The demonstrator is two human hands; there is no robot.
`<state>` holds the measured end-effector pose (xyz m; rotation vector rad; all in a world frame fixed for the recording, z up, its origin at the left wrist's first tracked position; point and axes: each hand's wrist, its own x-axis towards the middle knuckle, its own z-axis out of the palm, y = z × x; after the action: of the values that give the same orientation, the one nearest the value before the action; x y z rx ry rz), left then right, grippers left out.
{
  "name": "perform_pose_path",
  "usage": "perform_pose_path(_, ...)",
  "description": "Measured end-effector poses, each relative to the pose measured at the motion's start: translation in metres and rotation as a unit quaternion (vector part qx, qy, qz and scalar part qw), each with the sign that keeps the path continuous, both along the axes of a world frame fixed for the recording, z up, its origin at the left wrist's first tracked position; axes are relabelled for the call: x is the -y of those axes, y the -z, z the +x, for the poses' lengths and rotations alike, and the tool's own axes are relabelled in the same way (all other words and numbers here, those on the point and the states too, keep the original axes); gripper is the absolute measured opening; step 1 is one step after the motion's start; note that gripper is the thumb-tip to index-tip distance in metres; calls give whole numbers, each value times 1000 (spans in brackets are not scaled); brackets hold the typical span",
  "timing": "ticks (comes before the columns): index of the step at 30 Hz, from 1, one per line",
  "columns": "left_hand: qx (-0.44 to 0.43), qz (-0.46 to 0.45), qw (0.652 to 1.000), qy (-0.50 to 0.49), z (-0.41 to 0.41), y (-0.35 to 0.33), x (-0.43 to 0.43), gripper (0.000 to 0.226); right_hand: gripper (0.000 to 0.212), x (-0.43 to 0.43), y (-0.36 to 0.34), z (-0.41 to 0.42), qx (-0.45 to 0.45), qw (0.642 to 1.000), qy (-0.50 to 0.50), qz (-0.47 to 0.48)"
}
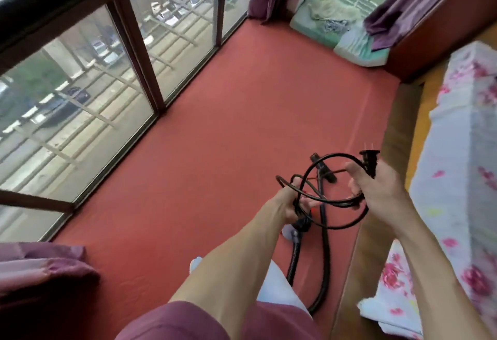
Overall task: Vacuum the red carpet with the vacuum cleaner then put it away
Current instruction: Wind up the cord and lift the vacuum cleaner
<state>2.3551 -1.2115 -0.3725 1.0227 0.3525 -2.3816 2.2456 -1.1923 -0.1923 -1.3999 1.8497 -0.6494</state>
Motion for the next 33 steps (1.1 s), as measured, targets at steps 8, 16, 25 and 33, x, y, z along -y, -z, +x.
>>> perform_pose_path(8,-43,-10,999,-1,-65,-28,63,60,28,31,-11,-49,123,991,1,43)
perform_pose_path(16,87,20,995,-53,-100,-30,172,39,29,105,4,-142,100,991,84,29)
perform_pose_path(25,251,-135,934,217,-70,-11,250,22,22,172,150,-190,357,828,400,166)
perform_pose_path(33,332,-334,731,494,-60,15,375,4,38,256,241,-136,394,702,524,278)
